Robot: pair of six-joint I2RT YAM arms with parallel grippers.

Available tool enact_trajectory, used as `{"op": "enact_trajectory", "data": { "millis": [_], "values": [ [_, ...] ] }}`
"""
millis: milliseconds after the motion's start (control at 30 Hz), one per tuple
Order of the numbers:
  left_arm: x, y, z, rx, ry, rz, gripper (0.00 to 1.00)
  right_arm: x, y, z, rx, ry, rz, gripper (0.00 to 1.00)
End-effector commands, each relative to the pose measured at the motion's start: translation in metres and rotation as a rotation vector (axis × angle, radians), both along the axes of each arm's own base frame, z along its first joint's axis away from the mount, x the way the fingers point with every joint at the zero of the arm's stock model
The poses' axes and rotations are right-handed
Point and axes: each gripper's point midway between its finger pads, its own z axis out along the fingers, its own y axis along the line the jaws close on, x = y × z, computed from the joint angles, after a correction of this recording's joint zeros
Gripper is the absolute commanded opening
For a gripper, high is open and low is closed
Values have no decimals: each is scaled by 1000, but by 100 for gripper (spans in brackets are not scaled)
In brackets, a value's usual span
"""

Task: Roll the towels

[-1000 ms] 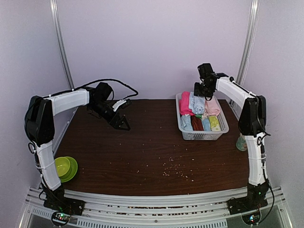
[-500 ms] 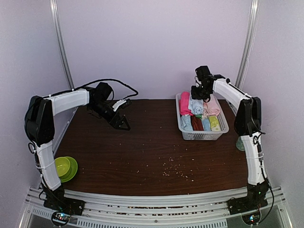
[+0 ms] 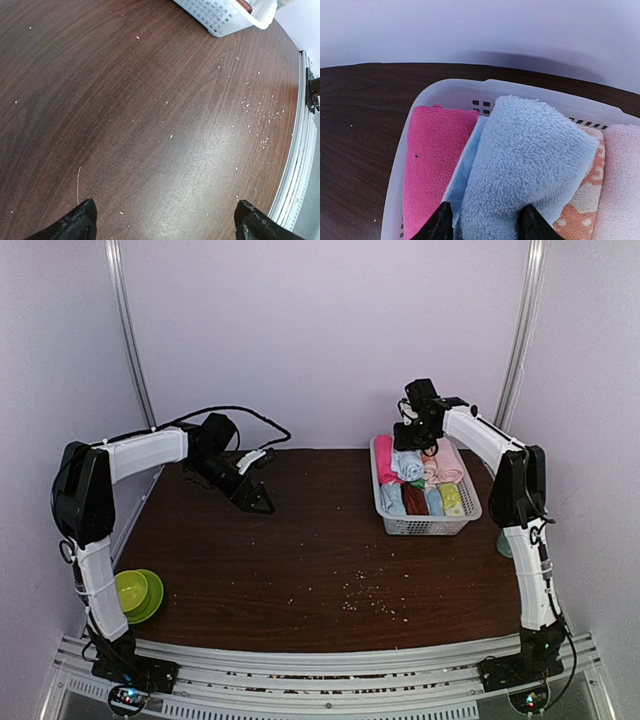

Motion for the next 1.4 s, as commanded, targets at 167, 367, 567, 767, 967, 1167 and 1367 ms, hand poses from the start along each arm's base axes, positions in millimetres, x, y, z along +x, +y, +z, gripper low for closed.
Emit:
{"op": "enact_trajectory", "data": {
  "millis": [167,367,567,767,967,1167,1367],
  "values": [
    [11,0,-5,-10,-9,12,98,-15,-2,-77,21,212,58,40],
    [12,0,-8,-5,-6,13,98,-17,-28,-86,-20,241,-15,39],
    [11,2,-9,-1,1,13,98,-30,-37,-110,24,332,-7,40],
    [9,2,-9,-3,6,12,98,-36,-38,-109,17,356,-3,41],
    [12,8,-6,31,-16,30,98,-37,-45,-82,-31,318,-19,58],
    [11,10,2,30,-33,39,98,-41,-44,-27,-10,215,-27,70],
    [10,10,7,28,-44,38,98,-45,-38,8,-12,159,-13,72]
  ]
}}
